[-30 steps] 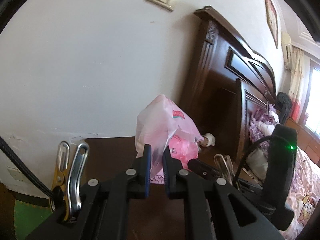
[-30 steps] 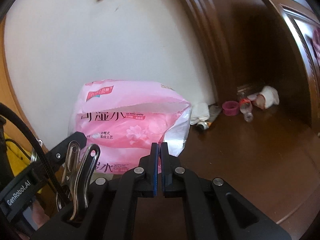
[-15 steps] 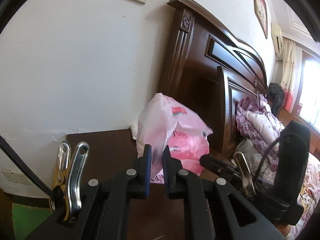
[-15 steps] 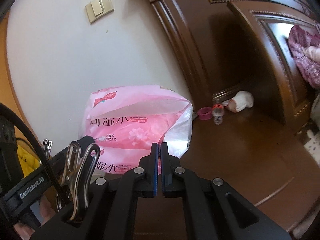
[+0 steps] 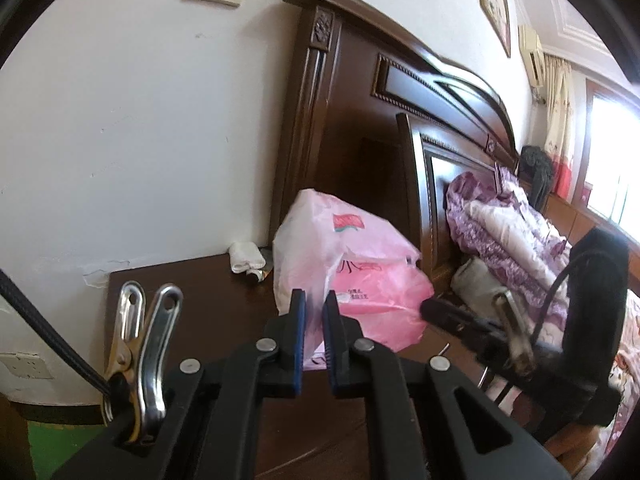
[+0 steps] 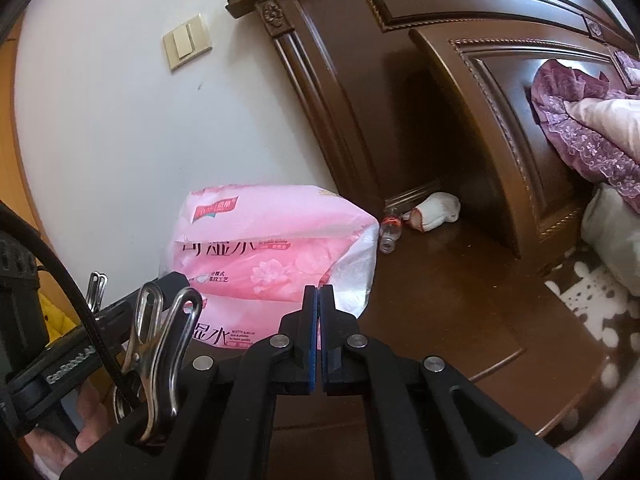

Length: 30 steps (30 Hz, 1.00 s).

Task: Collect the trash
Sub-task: 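Lift the pink bag off the nightstand with both grippers toward the bin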

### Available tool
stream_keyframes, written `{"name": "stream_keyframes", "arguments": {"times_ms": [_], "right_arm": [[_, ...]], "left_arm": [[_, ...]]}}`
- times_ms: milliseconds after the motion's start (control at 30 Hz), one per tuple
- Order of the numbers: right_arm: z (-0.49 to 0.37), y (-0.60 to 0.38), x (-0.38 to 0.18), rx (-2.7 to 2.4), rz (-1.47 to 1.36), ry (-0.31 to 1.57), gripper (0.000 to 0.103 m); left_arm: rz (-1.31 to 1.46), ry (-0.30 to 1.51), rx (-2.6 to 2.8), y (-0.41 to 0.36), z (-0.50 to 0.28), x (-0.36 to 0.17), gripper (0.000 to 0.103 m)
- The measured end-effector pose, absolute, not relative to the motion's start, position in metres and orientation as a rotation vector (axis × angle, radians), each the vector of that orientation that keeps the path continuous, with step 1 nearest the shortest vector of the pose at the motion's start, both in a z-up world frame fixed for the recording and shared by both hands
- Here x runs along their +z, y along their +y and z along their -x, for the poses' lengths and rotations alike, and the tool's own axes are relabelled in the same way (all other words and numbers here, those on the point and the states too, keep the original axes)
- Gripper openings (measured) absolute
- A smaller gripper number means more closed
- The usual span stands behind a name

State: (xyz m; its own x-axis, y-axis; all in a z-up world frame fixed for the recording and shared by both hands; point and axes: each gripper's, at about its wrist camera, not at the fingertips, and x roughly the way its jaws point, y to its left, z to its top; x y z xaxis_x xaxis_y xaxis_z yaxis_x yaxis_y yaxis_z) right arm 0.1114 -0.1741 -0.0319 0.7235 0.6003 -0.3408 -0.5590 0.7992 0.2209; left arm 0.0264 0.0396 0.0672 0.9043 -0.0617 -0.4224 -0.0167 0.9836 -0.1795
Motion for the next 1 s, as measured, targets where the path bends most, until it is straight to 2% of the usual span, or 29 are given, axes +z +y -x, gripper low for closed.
{"name": "stream_keyframes", "arguments": {"times_ms": [367,1000], "right_arm": [[-0.109,-0.190,-0.034,0.579,-0.072,0.443,0.001],[-0.058,-0.247,-0.035,0.499,0.028,0.426,0.001]], "left_arm": [[0.115,0.458,-0.040,0.013,-0.024,0.060,0.008],[0.028,0.531,-0.183,-0.054,-0.009,0.033,0.008]]}}
